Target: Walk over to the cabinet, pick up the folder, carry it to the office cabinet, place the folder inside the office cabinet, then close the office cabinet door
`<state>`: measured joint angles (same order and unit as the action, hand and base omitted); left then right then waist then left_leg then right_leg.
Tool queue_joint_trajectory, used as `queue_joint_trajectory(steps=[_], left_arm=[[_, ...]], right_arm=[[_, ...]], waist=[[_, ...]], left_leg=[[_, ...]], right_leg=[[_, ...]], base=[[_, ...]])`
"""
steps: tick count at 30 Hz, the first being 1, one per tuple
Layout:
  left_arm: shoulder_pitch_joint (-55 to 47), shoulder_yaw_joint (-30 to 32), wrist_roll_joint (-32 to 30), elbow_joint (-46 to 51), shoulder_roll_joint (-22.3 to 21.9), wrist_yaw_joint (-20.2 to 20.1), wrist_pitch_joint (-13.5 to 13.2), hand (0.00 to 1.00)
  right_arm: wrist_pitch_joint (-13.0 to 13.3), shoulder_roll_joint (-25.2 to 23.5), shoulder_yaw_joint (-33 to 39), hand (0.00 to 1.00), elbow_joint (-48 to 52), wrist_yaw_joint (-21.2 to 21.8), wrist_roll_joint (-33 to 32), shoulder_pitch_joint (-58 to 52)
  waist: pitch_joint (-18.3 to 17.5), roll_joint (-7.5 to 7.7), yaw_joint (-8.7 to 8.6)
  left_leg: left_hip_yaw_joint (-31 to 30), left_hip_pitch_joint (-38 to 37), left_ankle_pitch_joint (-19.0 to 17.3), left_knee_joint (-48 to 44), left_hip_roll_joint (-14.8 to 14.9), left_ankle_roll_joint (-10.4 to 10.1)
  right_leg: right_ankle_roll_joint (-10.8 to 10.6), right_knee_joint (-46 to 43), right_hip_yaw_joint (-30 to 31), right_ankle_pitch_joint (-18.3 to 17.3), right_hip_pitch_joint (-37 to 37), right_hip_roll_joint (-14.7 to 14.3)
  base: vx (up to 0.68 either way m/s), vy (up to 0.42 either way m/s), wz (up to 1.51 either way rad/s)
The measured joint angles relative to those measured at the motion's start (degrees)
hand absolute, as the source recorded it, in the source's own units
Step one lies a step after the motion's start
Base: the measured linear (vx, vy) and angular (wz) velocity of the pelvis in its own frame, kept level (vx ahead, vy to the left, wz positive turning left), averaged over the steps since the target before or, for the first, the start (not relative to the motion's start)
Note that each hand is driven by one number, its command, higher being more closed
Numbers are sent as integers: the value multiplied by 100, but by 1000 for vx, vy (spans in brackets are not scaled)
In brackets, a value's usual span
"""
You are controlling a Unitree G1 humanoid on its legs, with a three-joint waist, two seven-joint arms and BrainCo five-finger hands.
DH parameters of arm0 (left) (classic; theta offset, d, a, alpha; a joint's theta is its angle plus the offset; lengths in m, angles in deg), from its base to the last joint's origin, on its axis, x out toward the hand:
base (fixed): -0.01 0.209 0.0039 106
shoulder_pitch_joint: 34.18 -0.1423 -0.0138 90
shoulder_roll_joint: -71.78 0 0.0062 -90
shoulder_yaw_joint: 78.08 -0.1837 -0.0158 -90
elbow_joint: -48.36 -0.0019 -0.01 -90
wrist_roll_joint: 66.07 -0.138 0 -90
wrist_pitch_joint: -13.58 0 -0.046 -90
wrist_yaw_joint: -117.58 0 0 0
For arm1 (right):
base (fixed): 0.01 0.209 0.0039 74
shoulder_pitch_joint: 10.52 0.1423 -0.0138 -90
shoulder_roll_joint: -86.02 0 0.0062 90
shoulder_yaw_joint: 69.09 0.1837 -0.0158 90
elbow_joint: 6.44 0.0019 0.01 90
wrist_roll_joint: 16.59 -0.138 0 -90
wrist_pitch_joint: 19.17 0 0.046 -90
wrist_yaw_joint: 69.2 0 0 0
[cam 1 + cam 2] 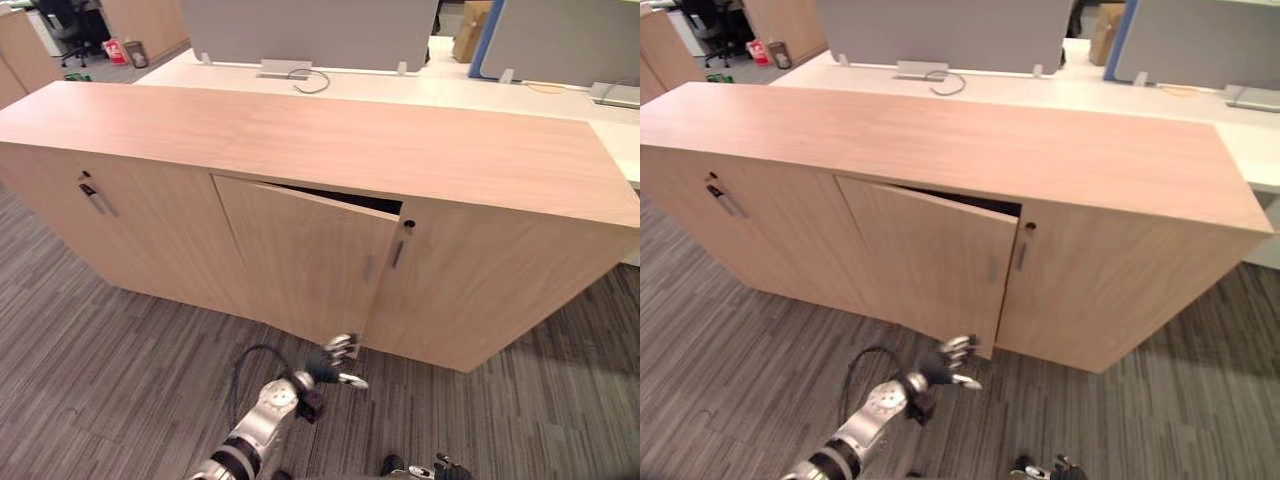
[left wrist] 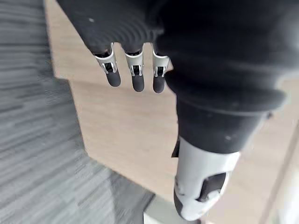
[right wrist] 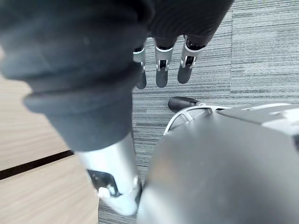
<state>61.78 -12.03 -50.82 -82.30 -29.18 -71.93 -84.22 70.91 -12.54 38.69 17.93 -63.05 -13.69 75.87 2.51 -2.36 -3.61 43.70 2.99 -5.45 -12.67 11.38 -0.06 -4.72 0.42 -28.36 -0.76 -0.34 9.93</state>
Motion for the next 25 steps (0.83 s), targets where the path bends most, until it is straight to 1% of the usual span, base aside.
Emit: queue_joint_trajectory(steps=[1, 2, 3, 4, 5, 6, 7, 8, 9, 10, 11, 12, 13, 14, 15, 16, 18, 25], left_arm=[[-153, 285, 20, -214, 54, 125, 1, 0], [-232, 415, 28, -304, 97, 168, -2, 0], [-382, 616, 25, -453, 208, 227, -5, 0], [-470, 729, 25, -527, 273, 236, -5, 0], [-656, 999, 30, -665, 332, 234, -3, 0], [-846, 1318, 53, -732, 335, 233, -2, 0], [-927, 1439, 62, -756, 312, 231, -1, 0], [-1121, 1749, 44, -887, 249, 232, -5, 0], [-1190, 1952, -28, -1039, 204, 266, -12, 0], [-1187, 2135, -133, -1196, 153, 327, -19, 0], [-1184, 2309, -165, -1337, 146, 366, -15, 0], [-1221, 2450, -169, -1454, 150, 446, -12, 0], [-1228, 2500, -167, -1478, 138, 478, -11, 0], [-1253, 2560, -179, -1518, 127, 520, -10, 0], [-1288, 2571, -227, -1518, 123, 555, -12, 0], [-1343, 2597, -333, -1520, 114, 571, -13, 0], [-1428, 2673, -442, -1520, 88, 581, -21, 0], [-1463, 2754, -701, -1512, 15, 679, -71, 0]], right_arm=[[2, -1, -58, 0, 0, -1, -116, -27], [3, 0, -119, 0, 1, -1, -177, -52], [2, -7, -153, 0, -3, -1, -179, -72], [3, -5, -153, 0, -9, -1, -179, -68], [8, 0, -152, 0, -47, 0, -179, -61], [11, 21, -160, 0, -71, 4, -175, -50], [18, 33, -162, 0, -70, 5, -175, -16], [34, 161, -168, 0, -151, 4, -174, 97], [60, 175, -199, 0, -153, 5, -174, 141], [99, 190, -229, 0, -148, 12, -173, 194], [116, 106, -239, 0, -145, 10, -174, 215], [130, 17, -322, 0, -137, 11, -178, 183], [137, 6, -329, 0, -124, 9, -189, 169], [137, 7, -336, 0, -123, 2, -195, 156], [137, 6, -336, 0, -122, -10, -233, 155], [137, -1, -336, 0, -122, -14, -328, 138], [137, -8, -326, 0, -122, -29, -406, 110], [178, -173, -133, 0, -28, -128, -400, 85]], waist=[[-5, -8, 0], [-8, -12, 5], [-2, -6, 35], [11, 4, 63], [18, 12, 78], [78, 55, 132], [96, 55, 189], [194, 3, 382], [176, -49, 402], [232, -137, 410], [238, -140, 424], [240, -48, 398], [233, -19, 383], [216, 35, 378], [210, 48, 373], [203, 45, 360], [184, 28, 346], [137, 51, 338]], left_leg=[[16, -16, -82, -155, 158, -47], [12, -29, -116, -257, 255, -86], [-2, -49, -141, -509, 453, -207], [-35, -49, -137, -704, 551, -202], [-377, 57, -152, -1132, 751, -222], [-1125, 410, -225, -1682, 897, -232], [-1674, 527, -315, -1738, 793, -327], [-3287, 597, -574, -1211, 141, -651], [-3905, 547, -549, -691, -125, -710], [-4178, 430, -78, -365, -216, -671], [-4117, 353, -27, -332, -223, -550], [-4108, 264, -10, -188, -308, -523], [-4078, 214, 26, -81, -339, -505], [-4027, 97, 153, 202, -442, -447], [-3984, -13, 271, 442, -511, -421], [-3967, -151, 412, 758, -589, -396], [-3969, -262, 511, 1016, -644, -371], [-3948, -490, 530, 1246, -672, -378]], right_leg=[[24, 40, 44, 16, 54, -105], [46, 68, 62, 31, 87, -166], [137, 113, 179, 97, 127, -263], [201, 111, 270, 157, 125, -330], [251, 70, 443, 313, 155, -451], [371, 4, 558, 267, 198, -536], [406, -17, 637, 272, 198, -554], [397, -81, 881, 284, 199, -544], [396, -77, 977, 282, 204, -572], [373, -59, 1046, 273, 251, -668], [328, -10, 1133, 289, 319, -663], [286, 42, 1132, 285, 360, -598], [278, 45, 1136, 285, 350, -562], [227, 68, 1148, 281, 334, -470], [194, 89, 1156, 279, 328, -416], [152, 104, 1158, 266, 325, -374], [121, 118, 1153, 248, 323, -351], [82, 215, 1148, 220, 459, -372]], base=[[88, -213, -28], [79, -183, -19], [69, -149, -16], [82, -214, -21], [106, -281, -29], [115, -247, -35], [194, -176, -84], [181, -63, -89], [233, 37, -97], [150, 92, -57], [171, 117, -35], [93, 78, -13], [114, 105, 3], [83, 85, 2], [116, 89, 4], [84, 43, 3], [93, 46, 3], [59, 44, -1]])
